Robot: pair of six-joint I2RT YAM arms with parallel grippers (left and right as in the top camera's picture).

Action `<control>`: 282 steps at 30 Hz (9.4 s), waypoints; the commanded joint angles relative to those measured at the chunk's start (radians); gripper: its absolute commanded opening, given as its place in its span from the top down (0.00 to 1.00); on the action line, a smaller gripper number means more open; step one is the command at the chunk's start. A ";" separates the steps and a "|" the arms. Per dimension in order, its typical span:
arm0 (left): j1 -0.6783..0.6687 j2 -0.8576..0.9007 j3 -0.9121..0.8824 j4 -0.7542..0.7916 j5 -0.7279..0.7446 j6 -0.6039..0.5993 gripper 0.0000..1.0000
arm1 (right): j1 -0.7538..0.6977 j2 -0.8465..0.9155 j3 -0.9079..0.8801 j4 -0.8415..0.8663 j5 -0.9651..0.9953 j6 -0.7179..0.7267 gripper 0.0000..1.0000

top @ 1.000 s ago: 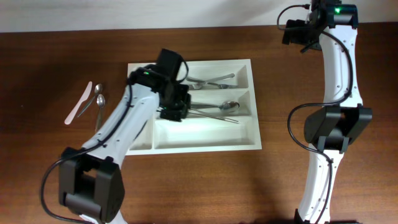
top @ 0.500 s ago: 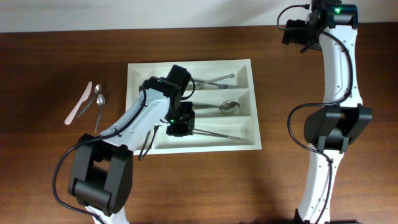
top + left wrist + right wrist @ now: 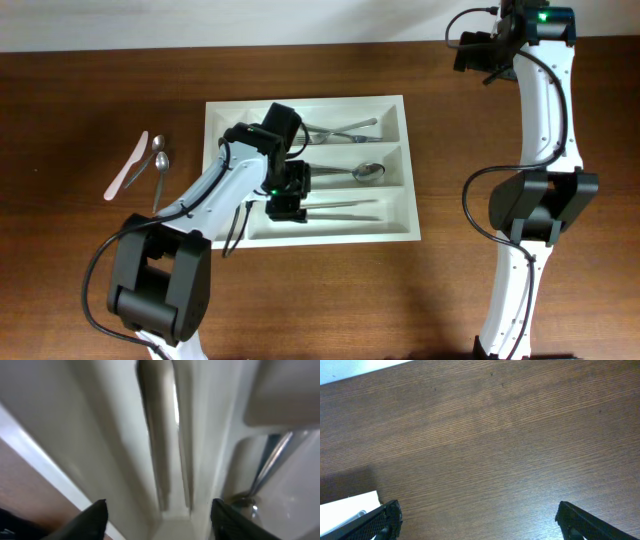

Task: Pack container
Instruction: 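Lower the tongs into the bottom compartment and open the left gripper, then move the left gripper back left over the pink plastic knife, then lower and align the left gripper over the pink knife's handle, then close the left gripper on the pink knife and lift it, then carry the pink knife right and lower it into the tray's left compartment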

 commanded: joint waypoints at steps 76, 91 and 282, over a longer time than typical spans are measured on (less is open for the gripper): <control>0.848 0.194 0.117 0.167 -0.488 2.446 0.01 | 0.005 0.000 -0.003 -0.001 0.016 0.011 0.01; 0.849 0.277 0.120 0.160 -0.485 2.486 0.00 | 0.005 0.000 -0.003 0.000 0.016 0.011 0.01; 0.262 0.366 0.703 -0.405 -0.251 1.891 0.98 | 0.005 0.000 -0.003 -0.001 0.016 0.011 0.01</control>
